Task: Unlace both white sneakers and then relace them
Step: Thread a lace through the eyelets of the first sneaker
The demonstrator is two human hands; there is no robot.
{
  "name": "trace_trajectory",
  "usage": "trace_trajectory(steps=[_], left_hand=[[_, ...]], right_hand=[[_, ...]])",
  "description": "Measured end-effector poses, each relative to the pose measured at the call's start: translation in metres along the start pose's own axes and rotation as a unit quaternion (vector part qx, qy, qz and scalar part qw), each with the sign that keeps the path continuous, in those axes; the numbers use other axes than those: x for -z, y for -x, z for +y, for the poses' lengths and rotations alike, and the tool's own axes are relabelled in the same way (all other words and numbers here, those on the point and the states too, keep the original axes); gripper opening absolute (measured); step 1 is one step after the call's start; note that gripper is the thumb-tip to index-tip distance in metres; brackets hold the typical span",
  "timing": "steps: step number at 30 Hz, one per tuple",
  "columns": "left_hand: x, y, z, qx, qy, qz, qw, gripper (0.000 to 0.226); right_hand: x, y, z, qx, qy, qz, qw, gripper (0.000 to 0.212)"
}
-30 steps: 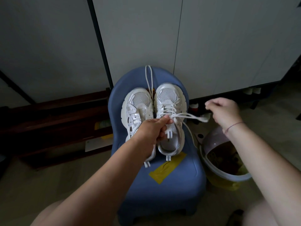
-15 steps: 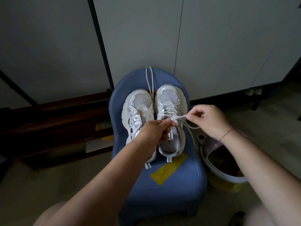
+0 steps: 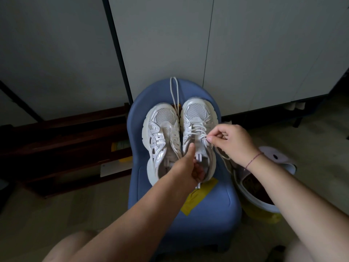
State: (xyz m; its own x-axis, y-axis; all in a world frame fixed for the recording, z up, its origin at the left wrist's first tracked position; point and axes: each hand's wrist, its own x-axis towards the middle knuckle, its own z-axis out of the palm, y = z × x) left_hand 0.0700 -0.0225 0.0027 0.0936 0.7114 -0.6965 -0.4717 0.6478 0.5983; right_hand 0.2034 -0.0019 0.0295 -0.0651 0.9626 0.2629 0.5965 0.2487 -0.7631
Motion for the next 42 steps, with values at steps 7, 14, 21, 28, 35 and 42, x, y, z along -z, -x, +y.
trace_trajectory(steps=[7, 14, 21, 28, 35, 42], left_hand=[[-0.007, 0.001, -0.005, -0.001, 0.106, -0.024, 0.994, 0.06], [-0.01, -0.007, 0.006, 0.008, 0.149, -0.014, 0.989, 0.05], [-0.004, -0.002, 0.012, 0.016, 0.138, -0.034, 0.99, 0.042], [-0.003, 0.0, 0.013, 0.01, 0.125, -0.032, 0.992, 0.044], [-0.005, 0.002, 0.014, -0.014, 0.1, -0.028, 0.995, 0.034], [-0.003, 0.01, 0.016, -0.007, 0.102, -0.058, 0.993, 0.019]], right_hand=[[-0.01, -0.004, 0.006, -0.032, -0.038, 0.011, 0.999, 0.025], [-0.019, -0.013, 0.011, -0.035, -0.035, 0.049, 0.998, 0.004], [-0.02, -0.02, 0.014, -0.061, -0.017, 0.065, 0.996, 0.015], [-0.021, -0.023, 0.011, -0.077, 0.028, 0.029, 0.996, 0.004], [-0.022, -0.023, 0.007, -0.118, -0.083, 0.004, 0.99, 0.014], [-0.009, -0.026, 0.003, -0.076, -0.008, -0.029, 0.997, 0.024]])
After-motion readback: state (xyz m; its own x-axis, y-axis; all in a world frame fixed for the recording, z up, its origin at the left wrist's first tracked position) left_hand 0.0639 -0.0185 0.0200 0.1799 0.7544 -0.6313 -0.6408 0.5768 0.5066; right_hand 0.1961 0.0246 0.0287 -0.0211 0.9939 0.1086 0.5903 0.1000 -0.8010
